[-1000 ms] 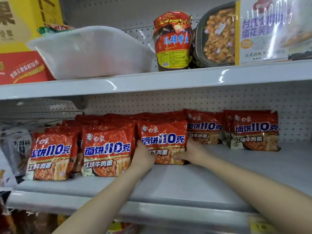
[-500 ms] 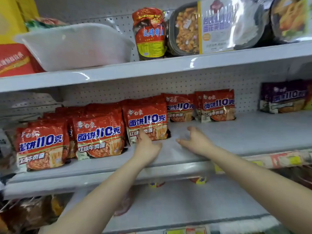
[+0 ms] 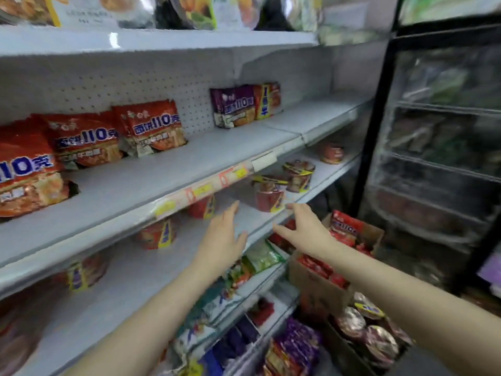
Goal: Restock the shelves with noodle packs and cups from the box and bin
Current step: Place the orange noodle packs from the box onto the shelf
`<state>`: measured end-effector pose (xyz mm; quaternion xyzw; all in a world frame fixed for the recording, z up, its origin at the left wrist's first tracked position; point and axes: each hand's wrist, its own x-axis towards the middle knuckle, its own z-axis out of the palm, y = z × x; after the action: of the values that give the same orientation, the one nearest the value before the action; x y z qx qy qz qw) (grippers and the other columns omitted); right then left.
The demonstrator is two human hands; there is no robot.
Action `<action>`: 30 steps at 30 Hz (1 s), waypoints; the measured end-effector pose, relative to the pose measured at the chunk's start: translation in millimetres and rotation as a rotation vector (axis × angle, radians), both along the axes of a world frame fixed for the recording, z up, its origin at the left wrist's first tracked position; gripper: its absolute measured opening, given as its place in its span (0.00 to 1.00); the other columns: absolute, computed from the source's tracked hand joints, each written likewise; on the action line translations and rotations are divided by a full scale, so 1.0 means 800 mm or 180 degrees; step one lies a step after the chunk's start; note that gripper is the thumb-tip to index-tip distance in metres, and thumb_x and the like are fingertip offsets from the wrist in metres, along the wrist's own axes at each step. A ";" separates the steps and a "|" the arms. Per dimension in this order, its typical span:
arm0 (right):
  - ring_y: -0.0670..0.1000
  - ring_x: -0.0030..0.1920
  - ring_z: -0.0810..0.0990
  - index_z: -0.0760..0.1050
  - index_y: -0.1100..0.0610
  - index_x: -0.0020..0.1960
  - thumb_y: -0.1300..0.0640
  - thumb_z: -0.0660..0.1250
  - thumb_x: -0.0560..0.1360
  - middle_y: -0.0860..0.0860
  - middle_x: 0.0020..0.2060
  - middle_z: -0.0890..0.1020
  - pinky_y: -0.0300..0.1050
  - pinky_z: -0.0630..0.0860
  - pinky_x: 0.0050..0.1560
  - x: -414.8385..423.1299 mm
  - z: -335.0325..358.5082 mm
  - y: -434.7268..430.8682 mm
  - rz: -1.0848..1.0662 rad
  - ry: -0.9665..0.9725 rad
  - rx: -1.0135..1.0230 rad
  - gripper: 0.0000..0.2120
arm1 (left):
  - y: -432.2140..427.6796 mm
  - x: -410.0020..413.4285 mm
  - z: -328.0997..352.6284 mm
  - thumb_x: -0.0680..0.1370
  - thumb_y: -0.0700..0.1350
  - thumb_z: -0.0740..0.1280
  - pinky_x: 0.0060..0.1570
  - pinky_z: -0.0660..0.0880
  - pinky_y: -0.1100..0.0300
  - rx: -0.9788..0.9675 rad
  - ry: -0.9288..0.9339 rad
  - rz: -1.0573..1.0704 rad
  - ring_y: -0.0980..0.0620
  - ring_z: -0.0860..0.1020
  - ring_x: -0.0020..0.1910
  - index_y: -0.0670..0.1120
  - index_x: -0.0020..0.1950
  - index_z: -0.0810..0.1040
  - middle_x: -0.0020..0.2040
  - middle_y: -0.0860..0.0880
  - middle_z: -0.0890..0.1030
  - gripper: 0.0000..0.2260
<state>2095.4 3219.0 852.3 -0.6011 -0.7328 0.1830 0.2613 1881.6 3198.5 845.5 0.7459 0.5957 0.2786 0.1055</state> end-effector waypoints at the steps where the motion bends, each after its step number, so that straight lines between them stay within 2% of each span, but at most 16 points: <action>1: 0.51 0.60 0.73 0.67 0.54 0.69 0.42 0.68 0.75 0.49 0.58 0.71 0.47 0.72 0.60 0.035 -0.013 -0.006 -0.0191 -0.0015 -0.0120 0.28 | 0.009 0.027 -0.010 0.81 0.49 0.65 0.65 0.69 0.53 -0.0110 0.0024 -0.0131 0.46 0.69 0.70 0.46 0.79 0.58 0.72 0.45 0.71 0.29; 4: 0.49 0.57 0.78 0.72 0.50 0.62 0.34 0.66 0.70 0.48 0.55 0.77 0.49 0.74 0.59 0.138 -0.055 -0.013 -0.0680 0.0054 -0.0461 0.28 | 0.032 0.102 -0.036 0.80 0.50 0.66 0.60 0.74 0.52 -0.0368 0.0049 -0.0451 0.47 0.75 0.64 0.48 0.77 0.62 0.68 0.47 0.75 0.27; 6: 0.47 0.57 0.77 0.73 0.51 0.61 0.39 0.70 0.71 0.46 0.55 0.78 0.46 0.73 0.59 0.189 -0.060 -0.028 -0.0953 0.0148 -0.0535 0.24 | 0.047 0.150 -0.051 0.79 0.49 0.67 0.59 0.75 0.52 -0.0565 0.0033 -0.0668 0.48 0.77 0.62 0.49 0.77 0.62 0.68 0.47 0.76 0.28; 8: 0.46 0.54 0.75 0.73 0.52 0.58 0.48 0.72 0.74 0.43 0.49 0.76 0.40 0.70 0.55 0.231 -0.064 -0.036 -0.1165 0.0193 -0.0630 0.16 | 0.064 0.196 -0.065 0.80 0.50 0.66 0.57 0.75 0.55 -0.0739 0.0099 -0.0856 0.49 0.78 0.61 0.50 0.78 0.61 0.69 0.49 0.75 0.28; 10: 0.47 0.54 0.78 0.73 0.51 0.55 0.49 0.71 0.74 0.44 0.49 0.78 0.40 0.72 0.54 0.274 -0.081 -0.033 -0.1299 0.0169 -0.0818 0.13 | 0.085 0.240 -0.081 0.80 0.50 0.66 0.56 0.74 0.56 -0.0891 0.0180 -0.1004 0.49 0.78 0.61 0.50 0.77 0.61 0.69 0.50 0.75 0.27; 13: 0.51 0.61 0.77 0.73 0.57 0.64 0.45 0.70 0.74 0.52 0.60 0.79 0.42 0.72 0.58 0.328 -0.105 -0.017 -0.1399 0.0131 -0.1054 0.24 | 0.119 0.297 -0.103 0.80 0.51 0.67 0.58 0.73 0.57 -0.1080 0.0230 -0.1084 0.49 0.76 0.64 0.48 0.76 0.63 0.68 0.49 0.76 0.27; 17: 0.51 0.65 0.74 0.71 0.60 0.69 0.49 0.68 0.78 0.53 0.65 0.76 0.36 0.67 0.56 0.408 -0.123 0.028 -0.1267 0.0045 -0.1276 0.24 | 0.179 0.374 -0.136 0.78 0.50 0.68 0.61 0.74 0.54 -0.1319 0.0167 -0.0968 0.48 0.77 0.64 0.47 0.75 0.65 0.66 0.48 0.78 0.27; 20: 0.52 0.67 0.73 0.69 0.59 0.71 0.46 0.68 0.77 0.54 0.68 0.74 0.40 0.69 0.62 0.458 -0.135 0.073 -0.1252 0.0055 -0.1443 0.27 | 0.218 0.415 -0.163 0.78 0.53 0.68 0.58 0.78 0.52 -0.1507 0.0116 -0.0830 0.51 0.80 0.58 0.50 0.75 0.65 0.63 0.50 0.81 0.26; 23: 0.53 0.64 0.75 0.69 0.58 0.69 0.44 0.67 0.77 0.54 0.66 0.75 0.44 0.73 0.61 0.494 -0.151 0.122 -0.1235 0.0073 -0.1569 0.27 | 0.249 0.446 -0.177 0.79 0.52 0.67 0.56 0.78 0.53 -0.1718 -0.0035 -0.0677 0.52 0.81 0.56 0.52 0.74 0.65 0.63 0.52 0.81 0.25; 25: 0.51 0.61 0.76 0.70 0.59 0.69 0.46 0.67 0.77 0.53 0.64 0.77 0.40 0.72 0.57 0.509 -0.164 0.152 -0.1220 0.0150 -0.1632 0.25 | 0.271 0.460 -0.189 0.79 0.51 0.67 0.55 0.79 0.53 -0.1889 -0.0155 -0.0580 0.52 0.82 0.54 0.52 0.74 0.66 0.62 0.52 0.80 0.24; 28: 0.45 0.49 0.75 0.72 0.60 0.67 0.48 0.67 0.78 0.52 0.58 0.80 0.36 0.70 0.48 0.518 -0.191 0.192 -0.1132 0.0249 -0.1756 0.22 | 0.318 0.476 -0.208 0.79 0.49 0.68 0.57 0.76 0.56 -0.2002 -0.0041 -0.0457 0.50 0.81 0.57 0.49 0.73 0.68 0.62 0.50 0.81 0.23; 30: 0.46 0.49 0.76 0.70 0.61 0.68 0.46 0.67 0.78 0.53 0.59 0.79 0.38 0.73 0.50 0.525 -0.216 0.218 -0.1145 0.0317 -0.1870 0.25 | 0.360 0.486 -0.224 0.78 0.50 0.68 0.57 0.76 0.56 -0.2076 -0.0047 -0.0355 0.49 0.80 0.57 0.47 0.72 0.70 0.61 0.48 0.81 0.22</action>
<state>2515.6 3393.1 679.5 -0.7605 -0.5175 0.3663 0.1406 2270.8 3486.2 666.2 0.7023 0.6110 0.0723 0.3582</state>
